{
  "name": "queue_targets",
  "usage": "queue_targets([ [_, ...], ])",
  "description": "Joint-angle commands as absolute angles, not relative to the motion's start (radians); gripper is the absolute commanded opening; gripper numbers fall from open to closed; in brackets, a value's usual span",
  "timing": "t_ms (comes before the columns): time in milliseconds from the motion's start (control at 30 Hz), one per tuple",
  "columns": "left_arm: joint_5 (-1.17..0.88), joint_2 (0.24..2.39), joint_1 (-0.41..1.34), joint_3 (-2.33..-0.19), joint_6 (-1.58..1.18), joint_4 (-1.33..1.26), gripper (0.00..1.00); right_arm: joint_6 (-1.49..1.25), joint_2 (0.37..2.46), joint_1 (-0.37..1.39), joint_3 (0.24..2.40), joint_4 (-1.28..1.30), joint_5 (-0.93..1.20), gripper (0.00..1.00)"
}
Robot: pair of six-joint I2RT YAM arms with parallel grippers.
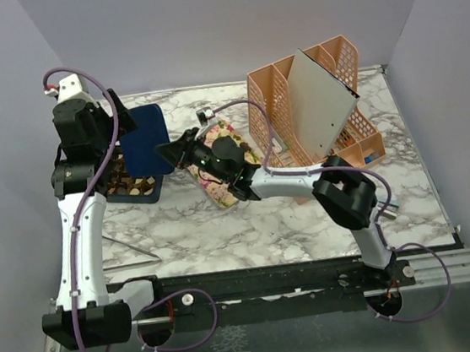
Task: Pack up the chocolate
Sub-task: Close the box lid on the packing box.
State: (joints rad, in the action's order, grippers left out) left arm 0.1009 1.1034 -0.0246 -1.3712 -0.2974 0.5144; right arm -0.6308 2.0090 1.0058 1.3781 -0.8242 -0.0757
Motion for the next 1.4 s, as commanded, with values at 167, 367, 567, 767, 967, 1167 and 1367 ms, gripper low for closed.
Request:
queue_targets([
  [167,0.183,1.298,-0.037,-1.426,-0.292,0.601,0.99,-1.116,2.261,1.002,1.637,-0.802,-0.076,0.07],
  [367,0.225,1.393,-0.038,-1.496,-0.322,0.638,0.99,-1.353,2.405,1.002,1.744,-0.761,-0.130,0.07],
  [567,0.398,1.409,-0.038,-1.508,-0.318,0.653,0.99,-1.457,2.527,0.999,1.876,-0.737,-0.117,0.08],
  [767,0.510,1.374,-0.038,-1.506,-0.241,0.621,0.99,-1.539,2.603,1.000,1.958,-0.740,-0.188,0.08],
  [967,0.566,1.341,-0.032,-1.480,-0.207,0.615,0.99,-1.574,2.681,1.000,2.094,-0.662,-0.184,0.08],
  [1167,0.586,1.287,-0.031,-1.468,-0.192,0.616,0.99,-1.559,2.702,1.004,2.110,-0.584,-0.180,0.08],
  [1367,0.575,1.286,-0.032,-1.463,-0.178,0.615,0.99,-1.591,2.733,1.008,2.111,-0.583,-0.179,0.08],
])
